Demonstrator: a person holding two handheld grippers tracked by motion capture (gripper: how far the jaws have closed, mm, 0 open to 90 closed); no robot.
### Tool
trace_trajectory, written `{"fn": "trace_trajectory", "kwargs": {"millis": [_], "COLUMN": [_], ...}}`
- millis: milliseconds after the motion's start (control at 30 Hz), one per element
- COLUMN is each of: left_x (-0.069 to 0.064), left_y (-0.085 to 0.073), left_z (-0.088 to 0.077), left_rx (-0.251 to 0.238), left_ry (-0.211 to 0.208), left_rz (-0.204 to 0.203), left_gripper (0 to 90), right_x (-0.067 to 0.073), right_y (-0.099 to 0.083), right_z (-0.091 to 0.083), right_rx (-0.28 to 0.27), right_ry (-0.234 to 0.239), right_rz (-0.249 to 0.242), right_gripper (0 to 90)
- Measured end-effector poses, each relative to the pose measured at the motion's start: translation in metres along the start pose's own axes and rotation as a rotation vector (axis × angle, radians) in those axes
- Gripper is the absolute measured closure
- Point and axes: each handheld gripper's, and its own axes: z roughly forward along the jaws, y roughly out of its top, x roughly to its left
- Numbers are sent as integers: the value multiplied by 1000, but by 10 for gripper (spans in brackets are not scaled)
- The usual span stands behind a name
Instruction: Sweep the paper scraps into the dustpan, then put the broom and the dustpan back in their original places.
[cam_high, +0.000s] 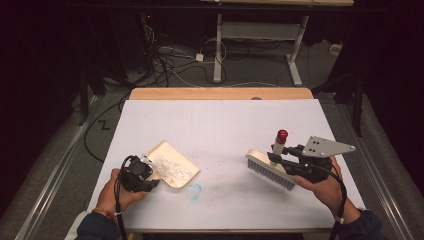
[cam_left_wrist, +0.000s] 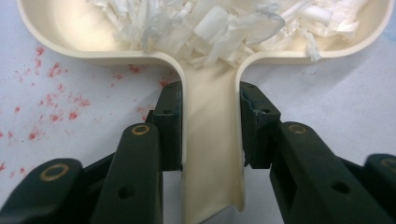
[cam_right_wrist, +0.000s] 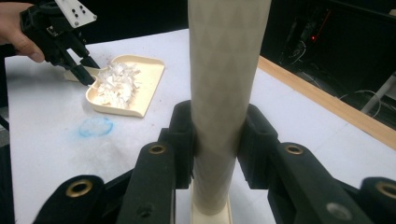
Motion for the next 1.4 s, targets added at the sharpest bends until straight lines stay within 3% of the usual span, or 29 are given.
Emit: {"fn": "trace_trajectory", "kwargs": {"millis": [133, 300, 567, 867, 1400], "left_x": [1, 4, 7, 10, 16], "left_y": [-1, -1, -2, -3, 8], "left_z": [0, -1, 1, 2, 8], "left_rx": [-8, -16, -28, -44, -73], "left_ry": [-3, 4, 7, 11, 31], "left_rz": [-8, -26, -43, -71, -139], "left_gripper": [634, 634, 634, 634, 633], "right_x": [-2, -3, -1, -4, -20], "right_y": [-4, -7, -20, -21, -25], "right_z": [-11, -22, -22, -20, -10], "right_rx": [8, 30, 73, 90, 59], "right_ry": [10, 60, 140, 112, 32], "right_rz": [6, 13, 37, 33, 110], "right_gripper": [706, 705, 704, 703, 675]}}
